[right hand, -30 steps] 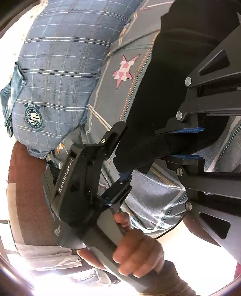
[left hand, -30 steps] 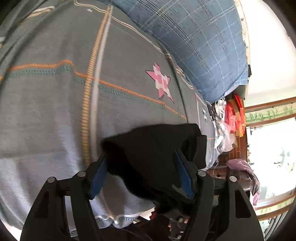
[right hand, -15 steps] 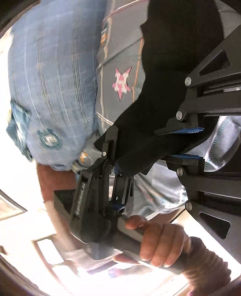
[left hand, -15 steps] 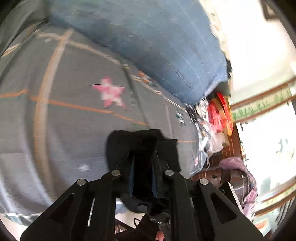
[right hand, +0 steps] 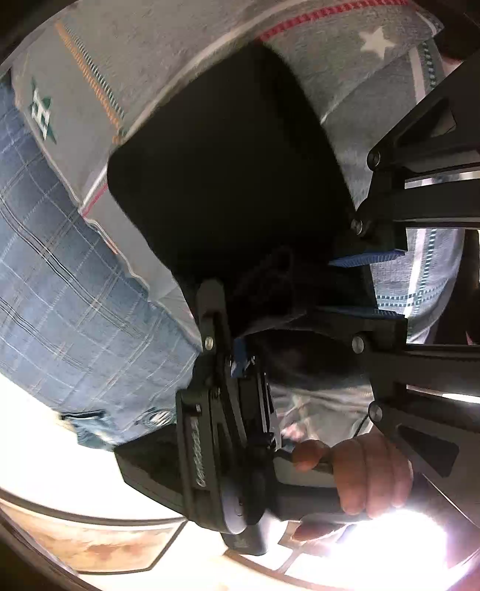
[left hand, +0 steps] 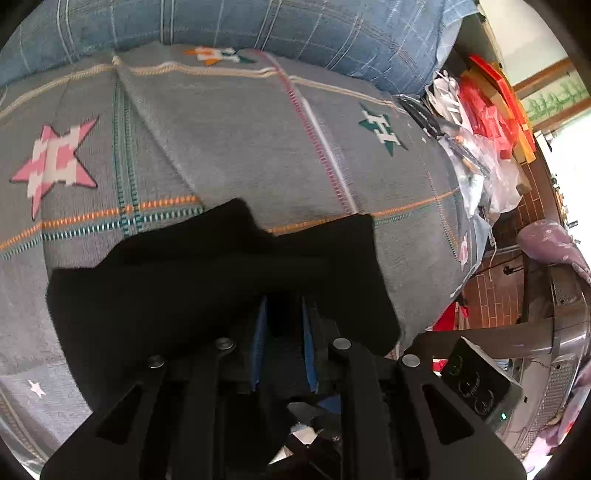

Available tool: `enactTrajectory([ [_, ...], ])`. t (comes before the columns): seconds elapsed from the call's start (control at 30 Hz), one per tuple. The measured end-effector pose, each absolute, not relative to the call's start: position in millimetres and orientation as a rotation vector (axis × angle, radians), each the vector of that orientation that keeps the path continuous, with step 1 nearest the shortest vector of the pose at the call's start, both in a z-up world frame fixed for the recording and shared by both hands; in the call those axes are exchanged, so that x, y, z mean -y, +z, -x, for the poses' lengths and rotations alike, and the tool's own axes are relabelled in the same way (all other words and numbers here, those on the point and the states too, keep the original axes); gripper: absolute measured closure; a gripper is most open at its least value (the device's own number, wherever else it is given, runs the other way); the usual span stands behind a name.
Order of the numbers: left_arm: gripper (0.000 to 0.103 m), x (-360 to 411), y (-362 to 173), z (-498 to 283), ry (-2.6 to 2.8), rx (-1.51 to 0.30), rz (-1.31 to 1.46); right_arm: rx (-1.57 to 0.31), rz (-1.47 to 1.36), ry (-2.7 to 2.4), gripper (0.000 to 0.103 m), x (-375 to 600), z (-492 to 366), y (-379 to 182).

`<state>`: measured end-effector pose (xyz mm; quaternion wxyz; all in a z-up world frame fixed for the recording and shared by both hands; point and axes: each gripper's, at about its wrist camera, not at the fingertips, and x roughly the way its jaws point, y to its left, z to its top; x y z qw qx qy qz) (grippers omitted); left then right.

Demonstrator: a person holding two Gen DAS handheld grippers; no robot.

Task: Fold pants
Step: 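Lift and fold the held black pants over with both grippers toward each other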

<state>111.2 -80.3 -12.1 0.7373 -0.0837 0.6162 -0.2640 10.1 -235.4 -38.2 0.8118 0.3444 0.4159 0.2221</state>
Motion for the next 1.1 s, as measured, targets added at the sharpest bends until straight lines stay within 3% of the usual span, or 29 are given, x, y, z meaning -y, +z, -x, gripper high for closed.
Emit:
enactTrajectory([
  [0.1,0.081,70.8,8.8,-109.5,-0.637,-1.358,0.214,-0.884,-0.705,0.526,0.074,237.5,-7.9,-32.2],
  [0.13,0.073,66.0,17.3,-108.6,-0.657,-1.345,0.228,-0.876,-0.699,0.538,0.071,239.0,-5.9,-29.9],
  [0.23,0.032,41.5,47.2,-109.3,-0.665,-1.238,0.234,-0.838,-0.729,0.557,0.057,247.0,-1.0,-26.3],
  [0.27,0.027,41.5,53.7,-111.7,-0.661,-1.219,0.214,-0.828,-0.746,0.561,0.055,248.8,-1.3,-27.1],
  [0.53,0.027,59.5,38.5,-145.2,-0.835,-1.343,-0.058,-0.847,-0.857,0.6,0.043,246.3,-5.5,-36.9],
  [0.77,0.027,72.5,12.7,-133.1,-0.873,-1.357,-0.334,-0.826,-0.898,0.62,0.042,241.8,-10.7,-42.3],
  [0.8,0.027,72.4,7.9,-130.1,-0.875,-1.357,-0.342,-0.83,-0.915,0.627,0.045,240.5,-13.8,-45.4],
  [0.83,0.029,73.0,3.8,-126.3,-0.871,-1.344,-0.361,-0.831,-0.923,0.623,0.056,240.3,-14.7,-47.8],
  [0.87,0.039,72.9,1.9,-121.7,-0.858,-1.316,-0.39,-0.837,-0.924,0.602,0.065,239.7,-12.4,-49.6],
  [0.9,0.046,73.5,1.1,-115.7,-0.836,-1.279,-0.432,-0.853,-0.924,0.597,0.083,238.5,-14.9,-52.5],
  [0.93,0.06,72.5,0.9,-111.7,-0.81,-1.255,-0.461,-0.873,-0.929,0.598,0.086,238.2,-17.0,-54.8],
  [0.97,0.069,70.2,3.4,-108.6,-0.79,-1.233,-0.463,-0.87,-0.938,0.596,0.087,240.0,-16.4,-54.2],
  [1.03,0.077,64.3,15.8,-106.2,-0.795,-1.215,-0.399,-0.844,-0.966,0.614,0.09,246.5,-15.1,-45.9],
  [1.1,0.079,63.8,39.6,-99.8,-0.821,-1.156,-0.342,-0.789,-0.993,0.631,0.09,258.1,-10.1,-30.7],
])
